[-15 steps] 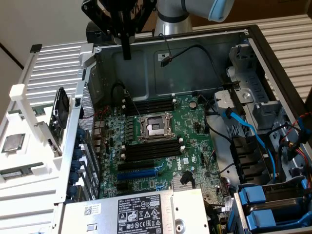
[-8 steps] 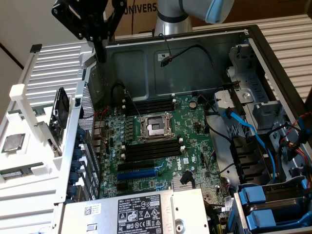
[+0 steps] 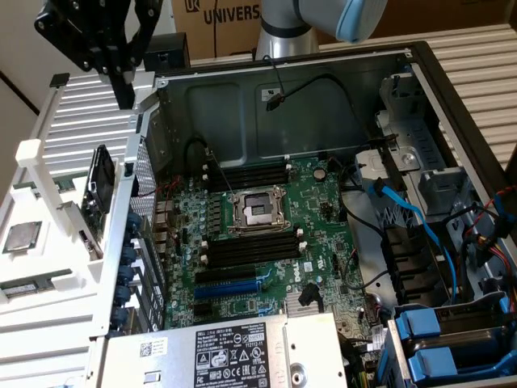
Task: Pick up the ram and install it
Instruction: 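Reach for the ram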
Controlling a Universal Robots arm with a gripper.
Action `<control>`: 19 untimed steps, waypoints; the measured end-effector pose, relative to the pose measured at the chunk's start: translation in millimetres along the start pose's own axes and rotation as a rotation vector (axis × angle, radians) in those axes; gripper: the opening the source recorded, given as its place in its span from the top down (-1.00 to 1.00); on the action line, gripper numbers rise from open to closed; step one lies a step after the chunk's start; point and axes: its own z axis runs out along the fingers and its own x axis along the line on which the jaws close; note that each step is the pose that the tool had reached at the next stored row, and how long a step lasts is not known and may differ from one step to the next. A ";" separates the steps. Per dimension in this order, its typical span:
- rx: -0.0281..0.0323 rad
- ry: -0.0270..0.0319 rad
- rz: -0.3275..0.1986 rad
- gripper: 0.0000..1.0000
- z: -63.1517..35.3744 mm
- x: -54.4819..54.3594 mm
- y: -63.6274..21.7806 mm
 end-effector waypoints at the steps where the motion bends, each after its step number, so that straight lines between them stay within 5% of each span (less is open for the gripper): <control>1: 0.0000 0.0000 0.000 0.79 -0.1 4.6 -0.3; 5: 0.0000 0.0000 0.000 0.79 -1.1 40.8 -2.9; 7: 0.0000 0.0000 0.000 0.79 -1.3 49.9 -3.5; 10: -0.0008 0.0000 0.000 0.79 -2.1 81.9 -5.9; 19: -0.0030 0.0002 0.000 0.79 -3.3 122.6 -9.7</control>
